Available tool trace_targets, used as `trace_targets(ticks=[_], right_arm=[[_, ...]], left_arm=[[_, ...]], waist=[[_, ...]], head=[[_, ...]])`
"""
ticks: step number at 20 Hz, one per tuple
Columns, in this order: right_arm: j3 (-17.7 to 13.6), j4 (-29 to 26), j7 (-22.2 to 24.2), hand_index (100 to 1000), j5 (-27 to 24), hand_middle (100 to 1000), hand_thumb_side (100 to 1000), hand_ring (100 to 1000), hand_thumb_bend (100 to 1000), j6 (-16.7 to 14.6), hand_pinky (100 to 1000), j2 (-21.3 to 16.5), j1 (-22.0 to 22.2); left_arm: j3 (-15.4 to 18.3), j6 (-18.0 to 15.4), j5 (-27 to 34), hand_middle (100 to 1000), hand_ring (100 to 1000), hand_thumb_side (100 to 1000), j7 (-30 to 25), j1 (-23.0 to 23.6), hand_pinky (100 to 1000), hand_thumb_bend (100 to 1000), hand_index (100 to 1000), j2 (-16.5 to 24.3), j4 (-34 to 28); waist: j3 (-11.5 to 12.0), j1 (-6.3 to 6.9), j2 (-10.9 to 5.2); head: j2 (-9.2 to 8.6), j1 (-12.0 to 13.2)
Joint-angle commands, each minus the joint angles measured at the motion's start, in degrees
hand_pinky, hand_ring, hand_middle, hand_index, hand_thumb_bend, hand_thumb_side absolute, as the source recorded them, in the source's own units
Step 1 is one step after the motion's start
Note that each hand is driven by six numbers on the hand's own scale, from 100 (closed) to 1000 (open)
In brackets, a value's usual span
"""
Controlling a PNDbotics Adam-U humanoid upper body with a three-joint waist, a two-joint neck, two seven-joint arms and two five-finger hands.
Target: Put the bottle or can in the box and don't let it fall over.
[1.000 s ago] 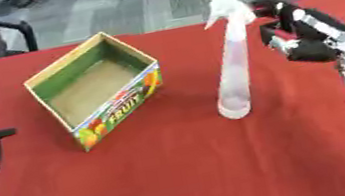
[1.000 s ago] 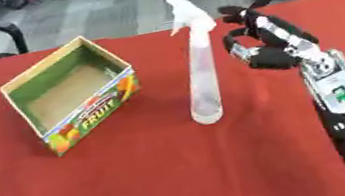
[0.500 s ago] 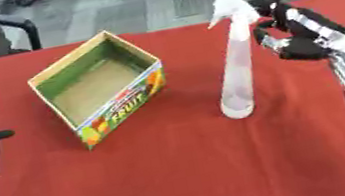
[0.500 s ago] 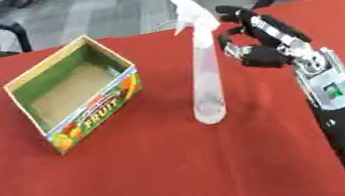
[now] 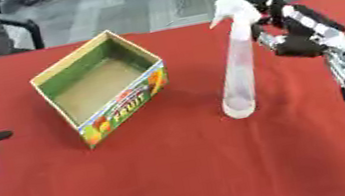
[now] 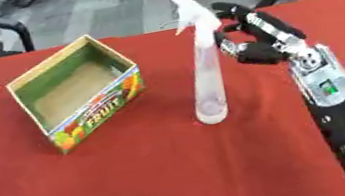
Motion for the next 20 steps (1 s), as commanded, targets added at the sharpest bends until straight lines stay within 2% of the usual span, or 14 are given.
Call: trace_targets(ticks=[1,11,20], right_arm=[[0.09,-0.5,0.14,1000,-0.29,1000,497,1000,100,-0.07,895,-0.39,-1.67],[0.36,-0.31,0.68,1000,-0.85,1000,501,1000,100,0.51,891,-0.21,-1.61],[0.82,-5.36,2.1,1000,-3.36,1000,507,1000,100,2.54,890,0.01,1.39]], left_arm=[[0.38,-0.03,0.21,1000,100,851,-0.13,-0.36,677,107,970,0.44,-0.83],[0.81,0.13,0.52,1000,100,849,0.35,-0.47,677,108,969,0.49,-0.94],[1.61,0.31,0.22,1000,100,849,1.14,-0.44,678,108,969,0.46,-1.04]], waist=[[0.17,-0.06,-0.79],[0.4,-0.11,-0.77],[-0.51,-0.2,-0.81]], head=[[0.09,-0.05],[0.2,-0.04],[0.18,0.9]])
